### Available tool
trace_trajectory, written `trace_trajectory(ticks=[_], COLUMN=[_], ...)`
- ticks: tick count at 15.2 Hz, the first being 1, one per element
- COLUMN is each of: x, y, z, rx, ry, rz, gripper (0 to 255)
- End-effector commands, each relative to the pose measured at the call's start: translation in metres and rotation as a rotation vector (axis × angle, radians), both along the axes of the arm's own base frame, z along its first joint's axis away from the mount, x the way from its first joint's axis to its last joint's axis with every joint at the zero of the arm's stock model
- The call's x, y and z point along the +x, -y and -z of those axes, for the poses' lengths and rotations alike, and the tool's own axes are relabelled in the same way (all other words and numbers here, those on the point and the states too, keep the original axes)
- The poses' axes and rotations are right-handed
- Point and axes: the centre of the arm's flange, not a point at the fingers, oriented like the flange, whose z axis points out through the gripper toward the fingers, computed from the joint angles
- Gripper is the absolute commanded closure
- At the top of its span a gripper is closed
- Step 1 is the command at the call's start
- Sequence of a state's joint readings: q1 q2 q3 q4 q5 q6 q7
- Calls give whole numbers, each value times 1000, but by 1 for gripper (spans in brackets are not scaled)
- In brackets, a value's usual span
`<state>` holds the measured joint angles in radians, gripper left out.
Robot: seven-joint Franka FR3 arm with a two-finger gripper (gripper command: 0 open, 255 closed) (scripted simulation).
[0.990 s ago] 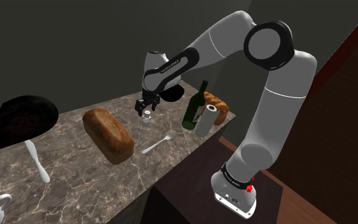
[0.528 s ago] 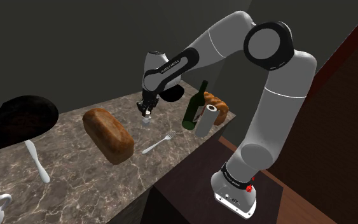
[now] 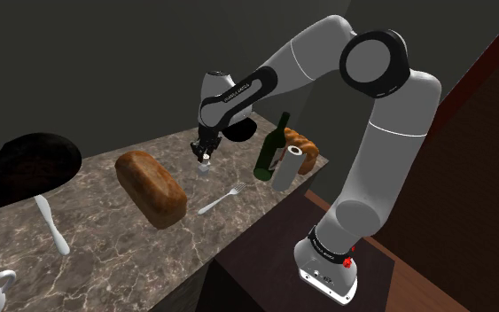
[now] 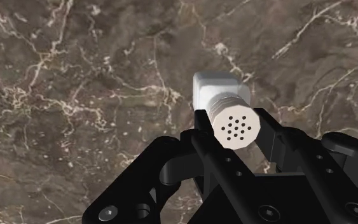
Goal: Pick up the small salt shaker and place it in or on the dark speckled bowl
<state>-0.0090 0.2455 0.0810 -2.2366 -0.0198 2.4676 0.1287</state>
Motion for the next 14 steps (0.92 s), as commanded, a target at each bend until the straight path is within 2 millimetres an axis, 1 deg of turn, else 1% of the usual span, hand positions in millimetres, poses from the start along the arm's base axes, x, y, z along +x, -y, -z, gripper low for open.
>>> trace_trajectory(ticks=[1,14], x=[0,0], y=[0,0], z=[-5,-74], rx=[0,0], ry=[0,0], rz=[0,0], gripper=[255,255])
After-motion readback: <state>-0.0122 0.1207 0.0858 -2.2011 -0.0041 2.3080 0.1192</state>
